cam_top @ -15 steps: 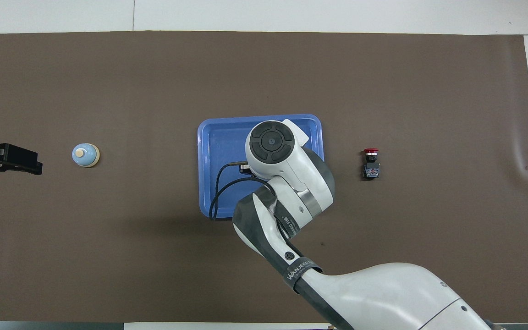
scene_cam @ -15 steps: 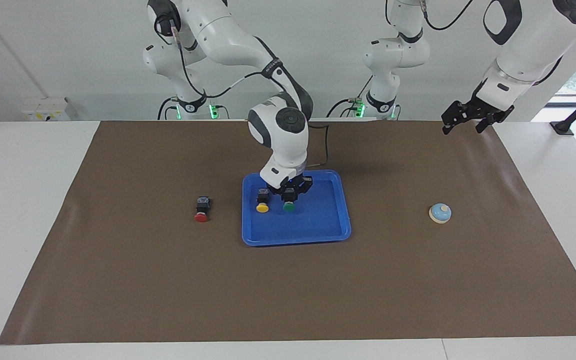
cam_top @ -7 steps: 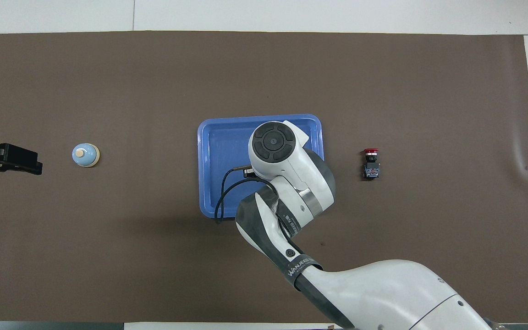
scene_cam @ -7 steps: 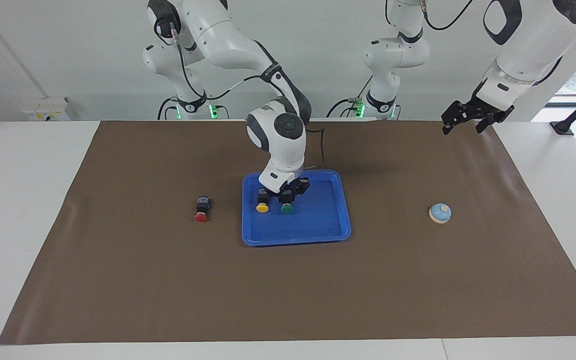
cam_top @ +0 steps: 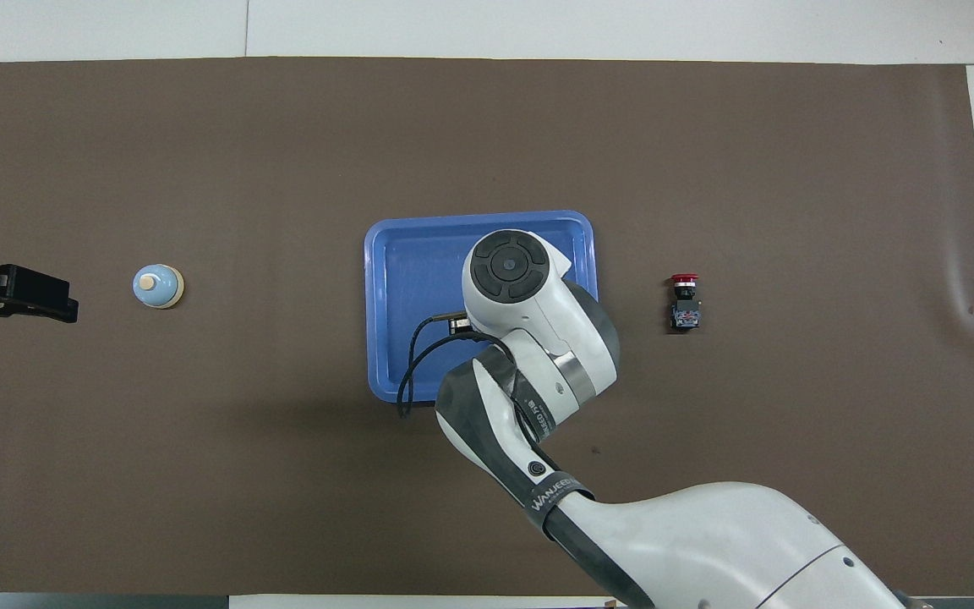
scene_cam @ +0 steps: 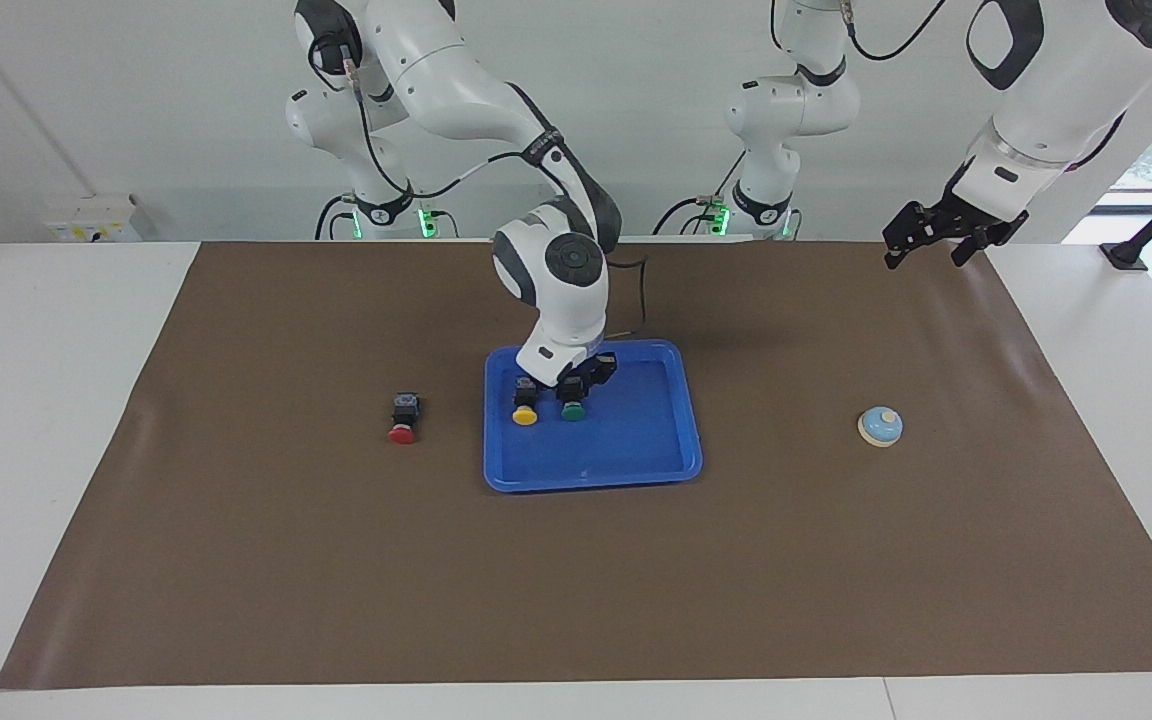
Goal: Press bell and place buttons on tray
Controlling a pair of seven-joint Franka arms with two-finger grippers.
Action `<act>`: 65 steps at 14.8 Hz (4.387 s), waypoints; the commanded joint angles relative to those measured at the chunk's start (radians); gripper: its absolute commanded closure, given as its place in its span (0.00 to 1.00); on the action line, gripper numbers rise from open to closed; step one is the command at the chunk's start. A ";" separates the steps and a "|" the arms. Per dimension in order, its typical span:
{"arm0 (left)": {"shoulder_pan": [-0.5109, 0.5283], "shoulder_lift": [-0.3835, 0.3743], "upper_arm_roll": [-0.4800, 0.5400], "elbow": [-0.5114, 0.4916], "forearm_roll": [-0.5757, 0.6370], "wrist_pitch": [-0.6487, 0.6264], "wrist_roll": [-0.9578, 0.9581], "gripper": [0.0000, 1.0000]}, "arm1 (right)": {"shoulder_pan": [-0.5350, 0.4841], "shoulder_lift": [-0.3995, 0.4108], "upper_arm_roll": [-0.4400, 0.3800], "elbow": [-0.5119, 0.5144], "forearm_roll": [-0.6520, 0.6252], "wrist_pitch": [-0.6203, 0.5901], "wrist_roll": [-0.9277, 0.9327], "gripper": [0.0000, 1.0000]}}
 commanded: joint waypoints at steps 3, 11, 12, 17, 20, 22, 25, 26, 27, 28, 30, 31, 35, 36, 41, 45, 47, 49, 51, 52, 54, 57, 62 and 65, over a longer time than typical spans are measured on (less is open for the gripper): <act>-0.002 -0.018 0.002 -0.007 0.009 -0.009 -0.004 0.00 | -0.090 -0.098 -0.008 0.033 0.015 -0.136 -0.031 0.00; -0.002 -0.018 0.002 -0.007 0.009 -0.009 -0.004 0.00 | -0.345 -0.202 -0.012 -0.175 0.003 -0.017 -0.314 0.00; -0.002 -0.018 0.002 -0.007 0.009 -0.009 -0.004 0.00 | -0.362 -0.205 -0.013 -0.205 0.003 0.020 -0.334 0.00; -0.002 -0.018 0.002 -0.007 0.009 -0.009 -0.004 0.00 | -0.408 -0.211 -0.015 -0.288 -0.002 0.054 -0.338 0.00; -0.002 -0.018 0.002 -0.007 0.009 -0.009 -0.004 0.00 | -0.408 -0.216 -0.013 -0.325 -0.003 0.062 -0.337 0.00; -0.002 -0.018 0.002 -0.007 0.009 -0.009 -0.004 0.00 | -0.414 -0.219 -0.013 -0.337 -0.003 0.066 -0.341 0.00; -0.002 -0.018 0.002 -0.007 0.009 -0.009 -0.004 0.00 | -0.424 -0.221 -0.013 -0.374 -0.003 0.133 -0.345 0.31; -0.002 -0.018 0.002 -0.007 0.009 -0.009 -0.004 0.00 | -0.424 -0.221 -0.013 -0.372 -0.002 0.137 -0.348 0.55; -0.002 -0.018 0.002 -0.007 0.009 -0.009 -0.004 0.00 | -0.420 -0.221 -0.013 -0.371 -0.003 0.137 -0.348 0.75; -0.002 -0.018 0.002 -0.007 0.009 -0.009 -0.004 0.00 | -0.414 -0.219 -0.012 -0.368 -0.003 0.135 -0.349 1.00; -0.002 -0.018 0.002 -0.007 0.009 -0.009 -0.004 0.00 | -0.408 -0.219 -0.012 -0.363 -0.005 0.138 -0.381 1.00; -0.002 -0.018 0.002 -0.007 0.009 -0.009 -0.004 0.00 | -0.407 -0.216 -0.012 -0.346 -0.005 0.129 -0.390 1.00; -0.002 -0.018 0.002 -0.007 0.009 -0.009 -0.004 0.00 | -0.352 -0.182 -0.001 -0.169 0.010 0.008 -0.372 1.00; -0.002 -0.018 0.002 -0.007 0.009 -0.009 -0.004 0.00 | -0.320 -0.173 -0.001 -0.130 0.010 -0.015 -0.330 1.00; -0.002 -0.018 0.002 -0.007 0.009 -0.009 -0.004 0.00 | -0.139 -0.095 -0.002 0.049 0.012 -0.127 -0.186 1.00; -0.002 -0.018 0.002 -0.007 0.009 -0.009 -0.004 0.00 | -0.013 0.054 -0.001 0.275 0.012 -0.192 -0.004 1.00; -0.002 -0.018 0.002 -0.007 0.009 -0.009 -0.004 0.00 | 0.027 0.089 -0.001 0.295 0.020 -0.163 0.042 1.00; -0.002 -0.018 0.002 -0.007 0.009 -0.009 -0.004 0.00 | 0.035 0.094 -0.001 0.294 0.062 -0.149 0.047 1.00; -0.002 -0.018 0.002 -0.007 0.009 -0.009 -0.004 0.00 | 0.076 0.118 -0.002 0.289 0.061 -0.126 0.079 1.00; -0.002 -0.018 0.002 -0.007 0.009 -0.009 -0.004 0.00 | 0.078 0.121 -0.002 0.281 0.058 -0.103 0.103 1.00; -0.002 -0.018 0.003 -0.007 0.009 -0.009 -0.004 0.00 | 0.083 0.120 -0.001 0.240 0.059 -0.075 0.117 1.00; -0.002 -0.018 0.002 -0.007 0.009 -0.009 -0.004 0.00 | 0.081 0.120 -0.001 0.228 0.069 -0.064 0.119 1.00; -0.002 -0.018 0.002 -0.007 0.009 -0.009 -0.004 0.00 | 0.081 0.102 -0.001 0.140 0.070 0.014 0.120 1.00; -0.002 -0.018 0.002 -0.007 0.009 -0.009 -0.004 0.00 | 0.081 0.102 -0.001 0.140 0.070 0.014 0.120 0.82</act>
